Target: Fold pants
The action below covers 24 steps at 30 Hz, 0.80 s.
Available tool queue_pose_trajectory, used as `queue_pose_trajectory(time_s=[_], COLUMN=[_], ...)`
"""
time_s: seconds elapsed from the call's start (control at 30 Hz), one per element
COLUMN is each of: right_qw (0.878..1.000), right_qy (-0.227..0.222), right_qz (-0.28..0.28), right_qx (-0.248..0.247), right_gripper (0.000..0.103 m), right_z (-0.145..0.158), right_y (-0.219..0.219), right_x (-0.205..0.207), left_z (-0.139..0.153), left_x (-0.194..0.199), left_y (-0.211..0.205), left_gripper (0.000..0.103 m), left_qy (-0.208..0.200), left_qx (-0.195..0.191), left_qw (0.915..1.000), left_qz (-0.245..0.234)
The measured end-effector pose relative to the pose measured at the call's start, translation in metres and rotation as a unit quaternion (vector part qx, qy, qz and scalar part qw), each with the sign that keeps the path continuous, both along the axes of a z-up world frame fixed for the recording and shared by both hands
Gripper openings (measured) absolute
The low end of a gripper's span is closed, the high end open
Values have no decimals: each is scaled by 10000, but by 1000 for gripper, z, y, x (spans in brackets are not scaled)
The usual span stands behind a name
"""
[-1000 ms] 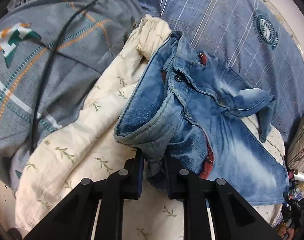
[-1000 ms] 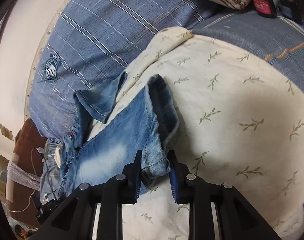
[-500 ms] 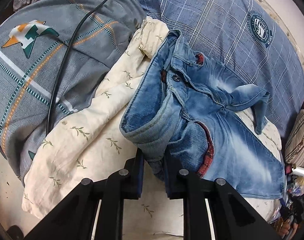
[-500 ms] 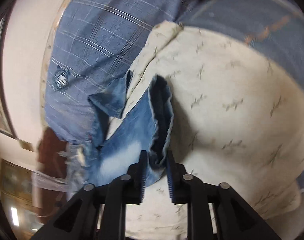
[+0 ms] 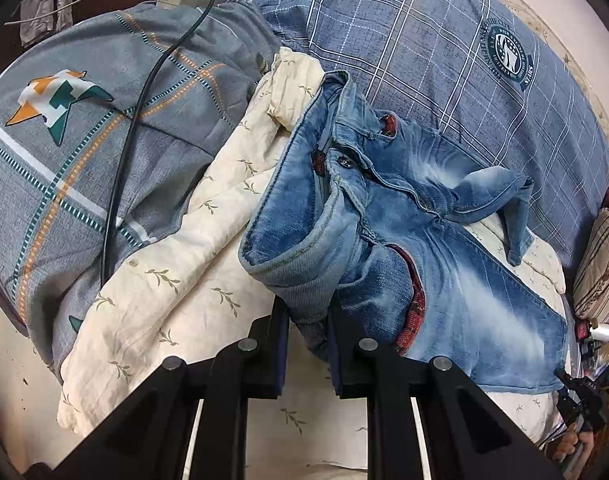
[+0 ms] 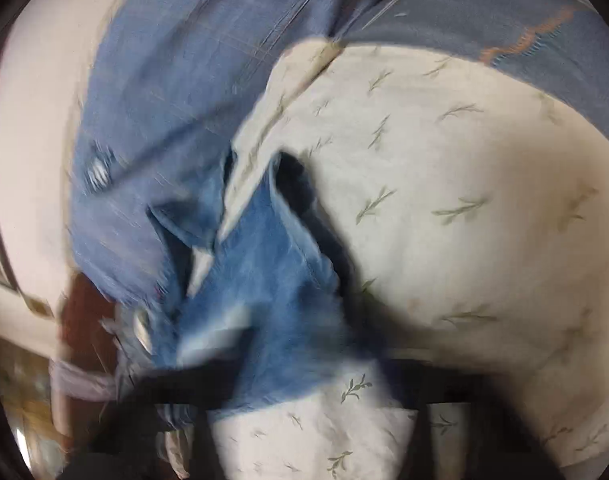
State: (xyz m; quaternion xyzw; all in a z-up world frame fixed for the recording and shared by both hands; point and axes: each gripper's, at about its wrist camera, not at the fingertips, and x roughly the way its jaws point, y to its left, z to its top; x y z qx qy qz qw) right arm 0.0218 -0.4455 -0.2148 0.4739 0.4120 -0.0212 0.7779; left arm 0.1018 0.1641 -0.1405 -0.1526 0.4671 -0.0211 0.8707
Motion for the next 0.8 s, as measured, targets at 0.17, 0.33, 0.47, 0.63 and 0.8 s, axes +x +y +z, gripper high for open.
queue_pose_trajectory(time_s=[0.17,0.33,0.47,0.63,0.8], right_qw=[9986,9959,9943,9947,9988], right_qy=[-208,-479,-577,-305,225], right_qz=[-194,-226,-292,-386,-166], right_qx=[-449,-737,-852,-901,-399], right_gripper=[20,20,19,19,25], right_z=[20,49,60,38,-1], right_y=[-2,-8,-16,-28,-36], right_x=[-15,-40,-66,-94,-95], left_z=[9,19,14,-25,-50], left_x=[-7,-22,-45,-68,-61], left_y=[-1,-1,-5,-9,8], left_gripper=[17,17,18,18,25], left_qy=[-57,-111,-3,480,881], left_qx=[37,18,10,106,-429], left_qw=[10000,9999,9999,9983,9951], left_qz=[-14,-61,-152,-320,-133])
